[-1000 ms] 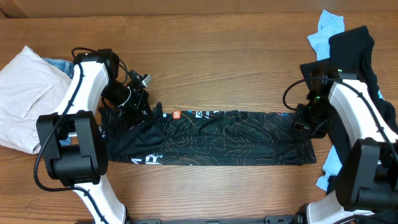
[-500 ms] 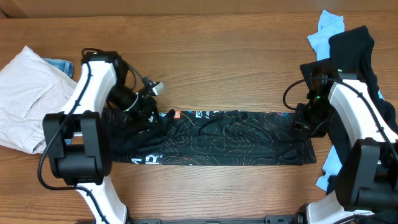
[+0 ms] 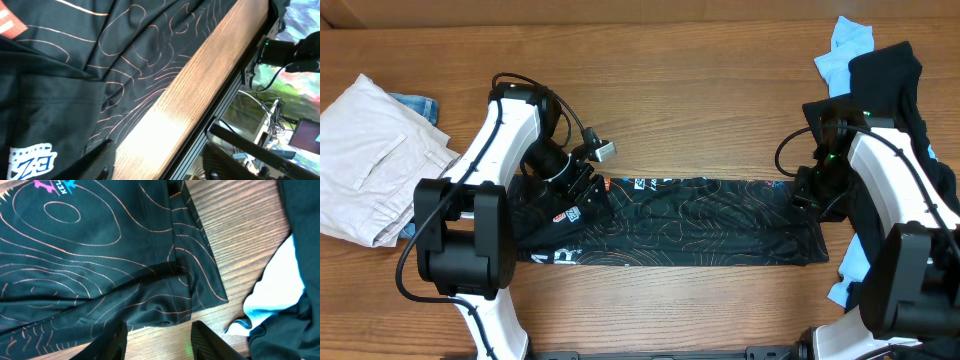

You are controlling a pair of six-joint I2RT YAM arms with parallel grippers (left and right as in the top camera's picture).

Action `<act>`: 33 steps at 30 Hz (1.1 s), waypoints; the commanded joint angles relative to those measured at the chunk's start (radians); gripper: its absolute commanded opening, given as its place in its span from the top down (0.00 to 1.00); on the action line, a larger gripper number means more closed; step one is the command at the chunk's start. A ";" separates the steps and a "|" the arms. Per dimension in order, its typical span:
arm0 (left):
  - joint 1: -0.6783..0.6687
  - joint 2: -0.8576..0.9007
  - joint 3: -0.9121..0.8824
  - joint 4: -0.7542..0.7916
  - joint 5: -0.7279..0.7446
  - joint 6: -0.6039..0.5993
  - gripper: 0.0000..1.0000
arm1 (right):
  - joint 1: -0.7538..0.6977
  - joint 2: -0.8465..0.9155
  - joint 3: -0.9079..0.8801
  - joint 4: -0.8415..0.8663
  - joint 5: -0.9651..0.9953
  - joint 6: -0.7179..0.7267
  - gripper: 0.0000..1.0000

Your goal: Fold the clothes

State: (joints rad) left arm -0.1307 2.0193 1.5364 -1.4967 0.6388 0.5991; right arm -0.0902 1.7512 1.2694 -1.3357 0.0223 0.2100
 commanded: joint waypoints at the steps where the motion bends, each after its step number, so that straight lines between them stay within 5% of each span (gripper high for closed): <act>1: 0.001 0.013 0.018 0.027 -0.068 -0.076 0.50 | -0.005 -0.022 -0.001 0.007 -0.005 0.004 0.39; 6: 0.001 0.013 0.019 0.117 -0.332 -0.421 0.58 | -0.019 -0.022 -0.002 -0.005 -0.005 0.002 0.28; 10: 0.001 0.013 0.019 0.168 -0.401 -0.579 0.61 | -0.019 -0.021 -0.057 0.039 -0.006 -0.009 0.26; 16: 0.001 0.013 0.019 0.212 -0.404 -0.625 0.61 | -0.019 -0.021 -0.188 0.193 -0.005 -0.035 0.20; 18: 0.001 0.013 0.019 0.215 -0.404 -0.622 0.61 | -0.019 -0.021 -0.239 0.260 0.003 -0.035 0.10; 23: 0.001 0.013 0.019 0.215 -0.405 -0.622 0.61 | -0.019 -0.021 -0.322 0.371 -0.002 -0.035 0.09; 28: 0.001 0.013 0.018 0.215 -0.405 -0.621 0.61 | -0.019 -0.021 -0.363 0.397 -0.129 -0.035 0.22; 33: 0.001 0.013 0.019 0.214 -0.405 -0.622 0.62 | -0.019 -0.021 -0.363 0.417 -0.136 -0.034 0.53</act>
State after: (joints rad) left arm -0.1307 2.0193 1.5379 -1.2842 0.2451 -0.0090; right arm -0.1074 1.7233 0.9344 -0.9432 -0.0402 0.1780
